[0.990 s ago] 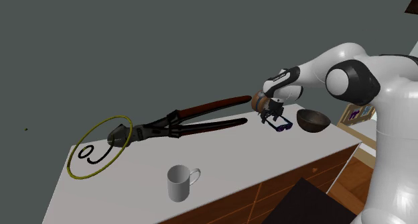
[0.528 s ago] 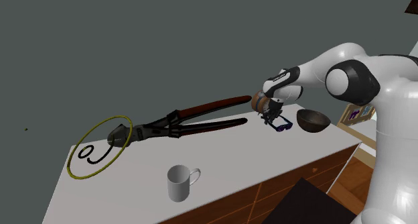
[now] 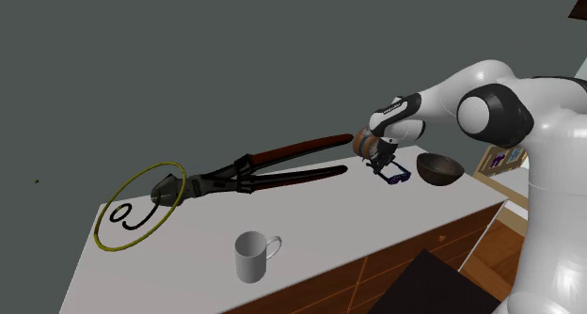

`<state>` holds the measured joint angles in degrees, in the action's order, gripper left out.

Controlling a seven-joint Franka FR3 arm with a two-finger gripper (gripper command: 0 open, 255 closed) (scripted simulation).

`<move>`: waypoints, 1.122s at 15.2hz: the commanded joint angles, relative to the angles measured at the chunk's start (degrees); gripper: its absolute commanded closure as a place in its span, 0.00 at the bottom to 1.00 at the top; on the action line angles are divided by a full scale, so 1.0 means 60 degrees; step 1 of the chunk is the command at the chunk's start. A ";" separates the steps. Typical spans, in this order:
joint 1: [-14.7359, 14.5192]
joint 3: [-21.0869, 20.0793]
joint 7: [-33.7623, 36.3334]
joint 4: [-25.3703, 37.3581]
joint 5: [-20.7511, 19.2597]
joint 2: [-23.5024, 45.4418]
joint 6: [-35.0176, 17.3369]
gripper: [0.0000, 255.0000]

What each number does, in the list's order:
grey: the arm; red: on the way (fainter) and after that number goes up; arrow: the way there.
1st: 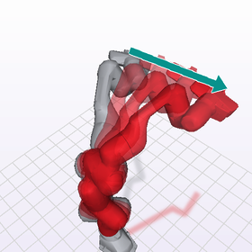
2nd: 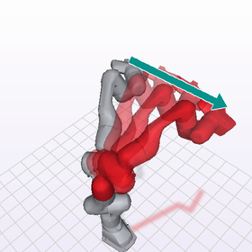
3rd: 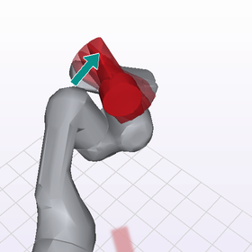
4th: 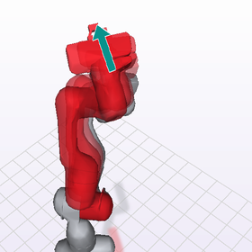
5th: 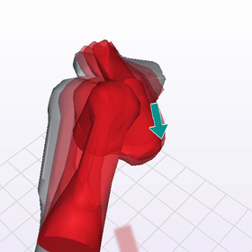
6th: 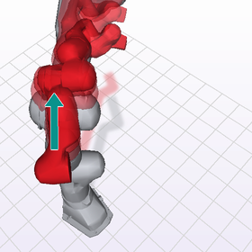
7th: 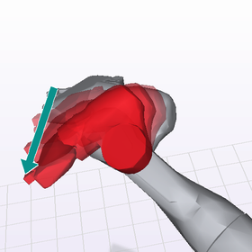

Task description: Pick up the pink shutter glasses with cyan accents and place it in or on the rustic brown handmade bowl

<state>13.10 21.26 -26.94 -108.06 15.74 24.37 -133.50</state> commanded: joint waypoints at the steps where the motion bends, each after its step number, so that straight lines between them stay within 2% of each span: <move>1: -0.0016 0.0026 0.0032 0.0023 -0.0046 -0.0072 0.0093 1.00; 17: -0.0208 0.0319 0.0511 0.0734 -0.0691 -0.1107 0.1746 1.00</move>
<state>11.94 23.08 -24.05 -103.78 11.86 18.21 -123.59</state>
